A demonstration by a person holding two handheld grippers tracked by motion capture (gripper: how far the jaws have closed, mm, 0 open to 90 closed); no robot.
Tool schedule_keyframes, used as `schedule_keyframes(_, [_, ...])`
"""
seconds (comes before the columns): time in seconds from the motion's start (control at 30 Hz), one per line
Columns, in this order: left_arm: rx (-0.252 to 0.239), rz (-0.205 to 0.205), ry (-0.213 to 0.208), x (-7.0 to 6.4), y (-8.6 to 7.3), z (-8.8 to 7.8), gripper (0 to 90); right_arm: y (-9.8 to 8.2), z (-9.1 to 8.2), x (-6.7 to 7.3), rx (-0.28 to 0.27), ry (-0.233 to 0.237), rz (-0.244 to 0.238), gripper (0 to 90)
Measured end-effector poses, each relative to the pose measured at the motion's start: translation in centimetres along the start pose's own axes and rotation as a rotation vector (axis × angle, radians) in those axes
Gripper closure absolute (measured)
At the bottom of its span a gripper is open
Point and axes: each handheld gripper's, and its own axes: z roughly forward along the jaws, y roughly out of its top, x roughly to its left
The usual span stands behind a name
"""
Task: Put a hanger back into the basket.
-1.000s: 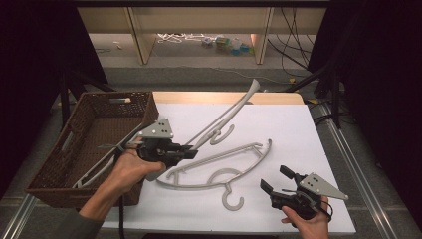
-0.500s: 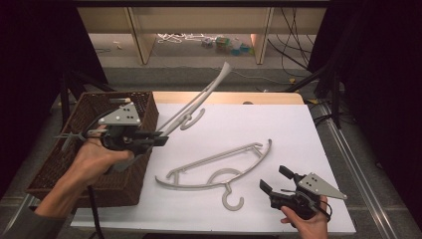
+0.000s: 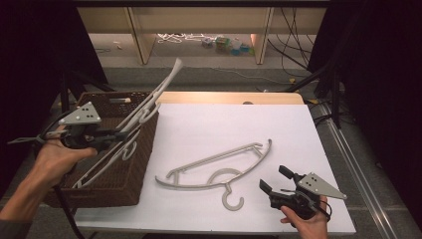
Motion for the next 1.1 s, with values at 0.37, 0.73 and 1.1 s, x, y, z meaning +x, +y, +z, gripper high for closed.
schedule_keyframes(0.37, [0.032,0.013,0.059,2.3,-3.4,-0.7,81.8,-0.1,0.2,0.1,-0.007,0.023,0.021,16.8])
schedule_keyframes(0.73, [0.072,-0.007,0.095,4.3,-6.8,-1.5,81.8,-0.1,0.3,0.1,-0.005,0.026,0.013,16.8])
schedule_keyframes(1.1, [0.145,-0.014,0.106,5.3,-9.6,-1.7,81.8,-0.1,0.3,0.1,0.005,0.009,-0.001,16.8])
